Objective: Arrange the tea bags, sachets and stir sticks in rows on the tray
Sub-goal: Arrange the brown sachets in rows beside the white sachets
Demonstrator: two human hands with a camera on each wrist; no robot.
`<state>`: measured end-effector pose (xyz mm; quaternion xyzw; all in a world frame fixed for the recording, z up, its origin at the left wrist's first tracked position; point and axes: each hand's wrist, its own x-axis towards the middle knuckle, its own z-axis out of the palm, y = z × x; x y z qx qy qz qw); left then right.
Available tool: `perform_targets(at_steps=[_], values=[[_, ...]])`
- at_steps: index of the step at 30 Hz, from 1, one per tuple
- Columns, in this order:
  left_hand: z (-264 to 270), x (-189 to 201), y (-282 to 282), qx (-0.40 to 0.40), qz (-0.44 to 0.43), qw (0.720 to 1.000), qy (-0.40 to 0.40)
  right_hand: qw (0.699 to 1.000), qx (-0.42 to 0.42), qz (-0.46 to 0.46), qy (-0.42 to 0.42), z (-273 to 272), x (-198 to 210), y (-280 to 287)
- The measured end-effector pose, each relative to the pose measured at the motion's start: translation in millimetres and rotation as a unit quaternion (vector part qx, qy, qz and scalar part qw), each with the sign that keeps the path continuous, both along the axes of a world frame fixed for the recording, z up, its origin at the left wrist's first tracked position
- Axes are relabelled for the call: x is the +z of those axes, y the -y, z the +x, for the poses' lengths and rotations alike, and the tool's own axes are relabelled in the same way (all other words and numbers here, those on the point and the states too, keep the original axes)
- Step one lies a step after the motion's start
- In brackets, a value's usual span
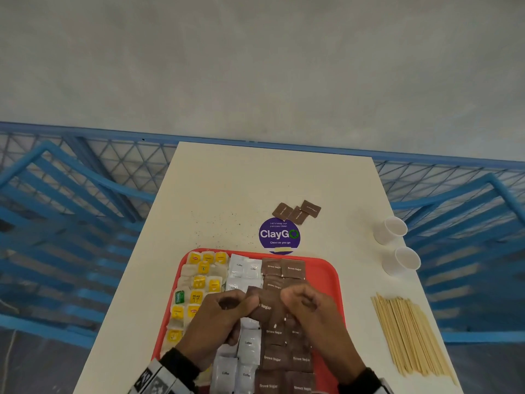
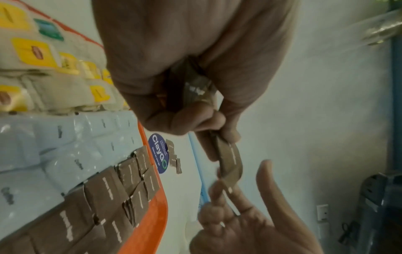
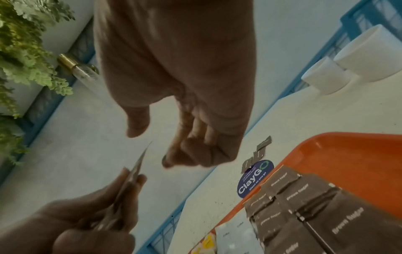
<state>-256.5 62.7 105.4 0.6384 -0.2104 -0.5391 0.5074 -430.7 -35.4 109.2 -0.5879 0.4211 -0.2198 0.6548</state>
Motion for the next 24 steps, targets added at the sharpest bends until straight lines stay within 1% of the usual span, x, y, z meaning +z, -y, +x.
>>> perform_targets(at_steps=[1,3,6,8,9,11,13,14,16,17,19,21,24], values=[[-2,-1,0,0.014,0.002,1.000,-0.008,1.000,0.019,0.016,-0.003,3,1,-5],[-7,0,2,0.030,-0.001,0.999,-0.012,0.999,0.040,0.006,-0.018,6,-1,-13],[-10,-1,5,0.066,-0.012,0.998,0.011,0.999,0.035,-0.007,-0.029,5,-6,-14],[-8,-4,5,0.067,-0.007,0.998,0.015,0.999,0.039,-0.004,-0.033,1,-8,-12],[-7,-3,5,0.064,-0.001,0.998,-0.004,0.998,0.043,-0.014,-0.036,-1,-9,-11],[-6,0,5,0.064,0.009,0.995,-0.081,0.997,0.054,-0.039,-0.048,-4,-11,-8],[-8,2,7,0.079,0.028,0.983,-0.165,0.996,0.066,-0.042,-0.044,-5,-12,-6],[-10,3,7,0.087,0.039,0.976,-0.194,0.996,0.065,-0.034,-0.041,-6,-14,-5],[-11,2,5,0.087,0.055,0.972,-0.212,0.997,0.062,-0.021,-0.032,-8,-18,-3],[-10,1,4,0.070,0.061,0.977,-0.194,0.998,0.059,-0.014,-0.029,-9,-19,-2],[-9,1,0,0.007,0.066,0.991,-0.117,0.998,0.049,-0.004,-0.026,-11,-24,-2],[-8,-1,-4,-0.045,0.060,0.996,-0.043,0.999,0.030,0.007,-0.027,-13,-25,-2],[-10,-6,-6,-0.065,0.059,0.996,0.018,0.999,0.002,0.040,-0.025,-18,-26,-5]])
